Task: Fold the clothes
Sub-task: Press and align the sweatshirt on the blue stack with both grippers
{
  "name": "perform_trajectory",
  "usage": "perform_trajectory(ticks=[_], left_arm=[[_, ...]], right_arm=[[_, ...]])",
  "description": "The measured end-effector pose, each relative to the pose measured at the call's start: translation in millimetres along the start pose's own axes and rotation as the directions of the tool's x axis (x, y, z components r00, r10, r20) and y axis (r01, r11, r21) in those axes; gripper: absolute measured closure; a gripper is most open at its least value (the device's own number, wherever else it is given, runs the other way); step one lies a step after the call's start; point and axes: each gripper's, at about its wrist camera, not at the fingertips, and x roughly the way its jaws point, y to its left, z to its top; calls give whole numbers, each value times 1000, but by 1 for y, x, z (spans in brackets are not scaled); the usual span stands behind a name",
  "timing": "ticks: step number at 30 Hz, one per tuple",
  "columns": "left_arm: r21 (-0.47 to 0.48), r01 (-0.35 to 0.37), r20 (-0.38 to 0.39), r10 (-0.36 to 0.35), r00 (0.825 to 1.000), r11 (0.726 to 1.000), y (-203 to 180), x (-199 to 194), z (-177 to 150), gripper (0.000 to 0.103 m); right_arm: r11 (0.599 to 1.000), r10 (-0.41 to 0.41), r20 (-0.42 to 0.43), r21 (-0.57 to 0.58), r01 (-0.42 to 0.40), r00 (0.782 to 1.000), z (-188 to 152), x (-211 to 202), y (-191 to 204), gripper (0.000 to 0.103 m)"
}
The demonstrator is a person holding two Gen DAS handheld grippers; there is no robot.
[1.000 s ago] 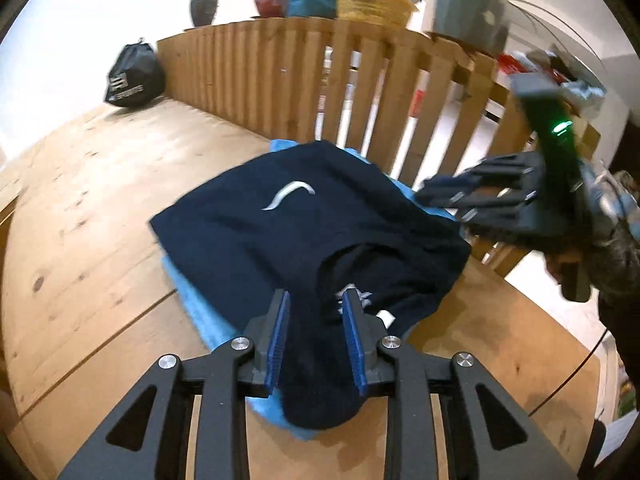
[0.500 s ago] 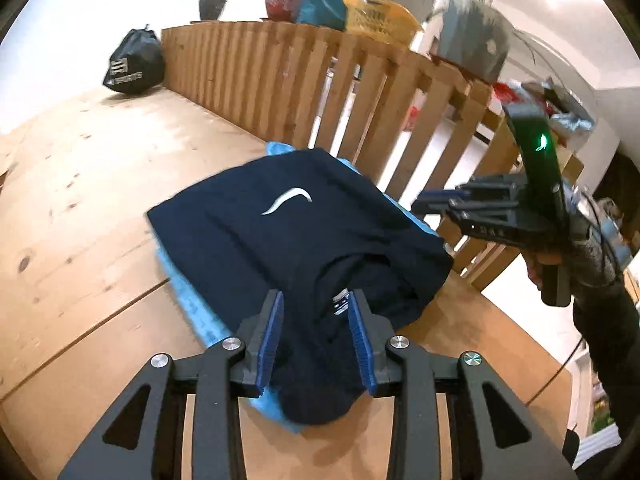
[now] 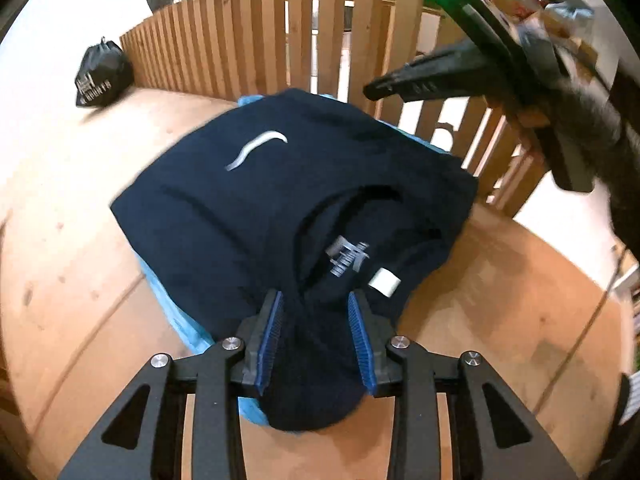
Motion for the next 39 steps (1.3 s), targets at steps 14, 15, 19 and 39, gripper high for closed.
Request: perform_trajectory(ticks=[14,15,19,39], left_arm=[[-42,70,83,-67,994,997,5,-25,-11,70],[-42,85,75,-81,994,996,3,-23,-10,70],[15,132,54,-133,990,991,-22,-14,-12,70],[24,110,-24,-109,994,994,-29,10,-13,57]], right_arm=[[980,155,-27,-126,-157,988,-59,-47,20,92],[970,202,-47,-128,-207,978,-70,-51,22,92],[928,362,-50,-78,-365,931,-89,-67,31,92],[921,339,-82,-174,-348,937,-61,-59,78,80]])
